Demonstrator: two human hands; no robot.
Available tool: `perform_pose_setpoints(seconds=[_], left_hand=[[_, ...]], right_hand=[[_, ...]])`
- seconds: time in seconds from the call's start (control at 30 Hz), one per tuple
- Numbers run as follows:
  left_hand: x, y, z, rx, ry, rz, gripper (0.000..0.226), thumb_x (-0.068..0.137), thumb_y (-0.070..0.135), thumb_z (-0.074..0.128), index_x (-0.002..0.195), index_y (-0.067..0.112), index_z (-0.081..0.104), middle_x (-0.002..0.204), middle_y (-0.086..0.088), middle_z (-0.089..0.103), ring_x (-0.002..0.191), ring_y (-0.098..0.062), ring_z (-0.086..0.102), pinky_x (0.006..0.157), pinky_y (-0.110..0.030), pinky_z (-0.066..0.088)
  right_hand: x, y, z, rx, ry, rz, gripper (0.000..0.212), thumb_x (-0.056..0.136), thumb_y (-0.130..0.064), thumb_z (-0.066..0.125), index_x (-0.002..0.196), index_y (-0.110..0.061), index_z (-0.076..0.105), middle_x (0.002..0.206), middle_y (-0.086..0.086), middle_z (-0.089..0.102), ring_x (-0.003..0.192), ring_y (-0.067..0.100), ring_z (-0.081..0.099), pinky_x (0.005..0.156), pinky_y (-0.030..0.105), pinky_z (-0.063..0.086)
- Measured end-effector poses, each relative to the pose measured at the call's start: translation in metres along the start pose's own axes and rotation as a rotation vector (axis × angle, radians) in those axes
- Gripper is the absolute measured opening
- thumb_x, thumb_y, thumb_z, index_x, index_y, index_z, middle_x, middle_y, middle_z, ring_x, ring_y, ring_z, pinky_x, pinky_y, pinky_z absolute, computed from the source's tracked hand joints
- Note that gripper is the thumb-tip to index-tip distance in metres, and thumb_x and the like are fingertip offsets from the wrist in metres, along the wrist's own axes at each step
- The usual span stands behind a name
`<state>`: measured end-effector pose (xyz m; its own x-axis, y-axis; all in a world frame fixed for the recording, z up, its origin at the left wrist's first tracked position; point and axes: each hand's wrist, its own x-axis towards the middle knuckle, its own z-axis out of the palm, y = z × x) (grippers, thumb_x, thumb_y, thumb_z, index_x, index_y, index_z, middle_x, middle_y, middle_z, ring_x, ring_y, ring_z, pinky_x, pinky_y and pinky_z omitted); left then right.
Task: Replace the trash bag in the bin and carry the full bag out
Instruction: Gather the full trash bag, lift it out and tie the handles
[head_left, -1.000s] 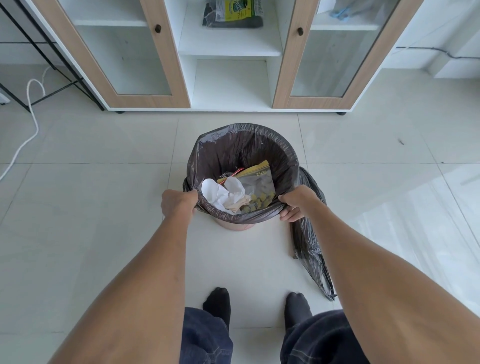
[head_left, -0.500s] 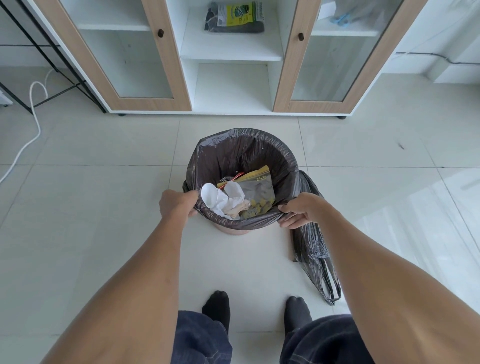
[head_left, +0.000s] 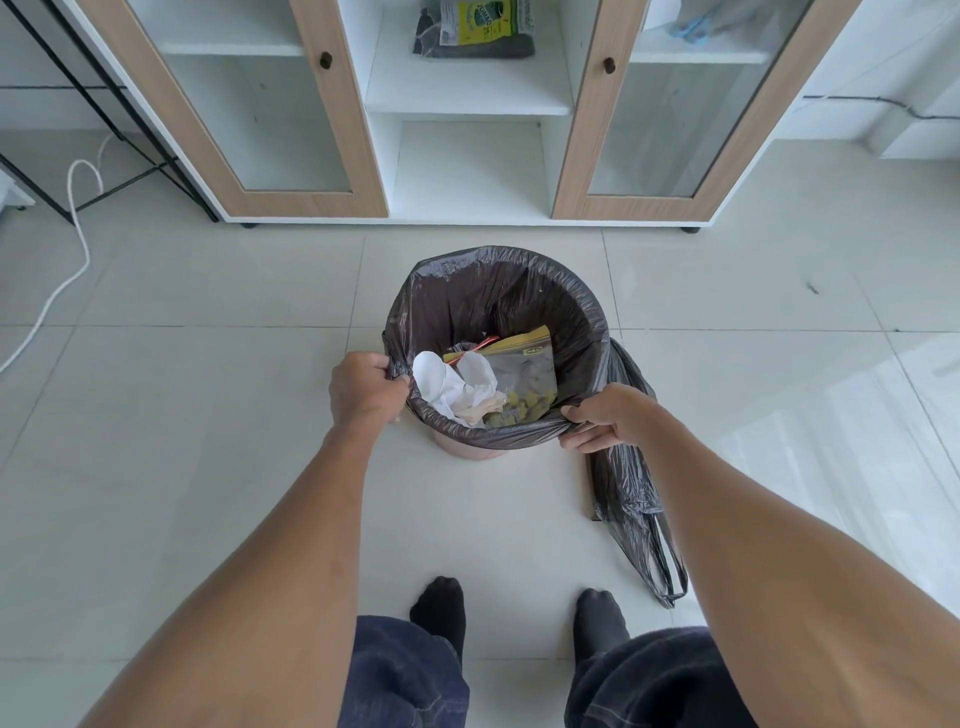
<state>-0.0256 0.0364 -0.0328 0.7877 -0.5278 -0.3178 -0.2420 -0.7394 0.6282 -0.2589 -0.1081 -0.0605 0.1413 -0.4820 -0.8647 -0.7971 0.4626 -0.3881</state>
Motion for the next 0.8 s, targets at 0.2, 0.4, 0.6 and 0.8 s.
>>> perform_pose_setpoints(seconds=[0.2,0.4,0.6,0.8], left_hand=[[0.001,-0.002,-0.001,-0.004,-0.099,-0.016,0.023,0.088,0.012,0.062,0.067,0.019,0.056,0.073,-0.007,0.071,0.049,-0.022,0.065,0.055,-0.03,0.057],[0.005,-0.004,0.004,0.012,-0.318,-0.115,0.014,0.082,0.012,0.071,0.095,0.007,0.067,0.085,-0.01,0.072,0.063,-0.019,0.065,0.055,-0.025,0.051],[0.01,-0.01,0.01,-0.017,-0.316,-0.068,0.043,0.065,0.017,0.081,0.106,0.015,0.066,0.098,-0.003,0.074,0.09,-0.024,0.07,0.089,-0.041,0.057],[0.015,-0.014,0.013,-0.036,-0.369,-0.082,0.068,0.059,0.021,0.075,0.123,0.022,0.054,0.11,-0.003,0.068,0.1,-0.025,0.067,0.091,-0.042,0.057]], right_hand=[[0.003,0.0,0.002,0.05,0.027,0.012,0.022,0.097,-0.019,0.059,0.087,-0.001,0.051,0.05,0.006,0.068,0.06,0.014,0.068,0.08,0.035,0.058],[0.008,-0.001,0.006,0.049,0.062,0.028,0.026,0.097,-0.016,0.059,0.082,0.001,0.047,0.046,0.009,0.066,0.061,0.018,0.067,0.076,0.035,0.057],[0.012,0.0,0.008,0.011,0.057,0.018,0.028,0.097,-0.021,0.06,0.084,0.001,0.05,0.047,0.005,0.067,0.044,0.013,0.065,0.064,0.026,0.058],[0.011,-0.005,0.006,-0.09,-0.082,0.145,0.034,0.102,-0.035,0.046,0.081,-0.008,0.044,0.044,0.001,0.058,0.048,0.01,0.055,0.05,0.013,0.049]])
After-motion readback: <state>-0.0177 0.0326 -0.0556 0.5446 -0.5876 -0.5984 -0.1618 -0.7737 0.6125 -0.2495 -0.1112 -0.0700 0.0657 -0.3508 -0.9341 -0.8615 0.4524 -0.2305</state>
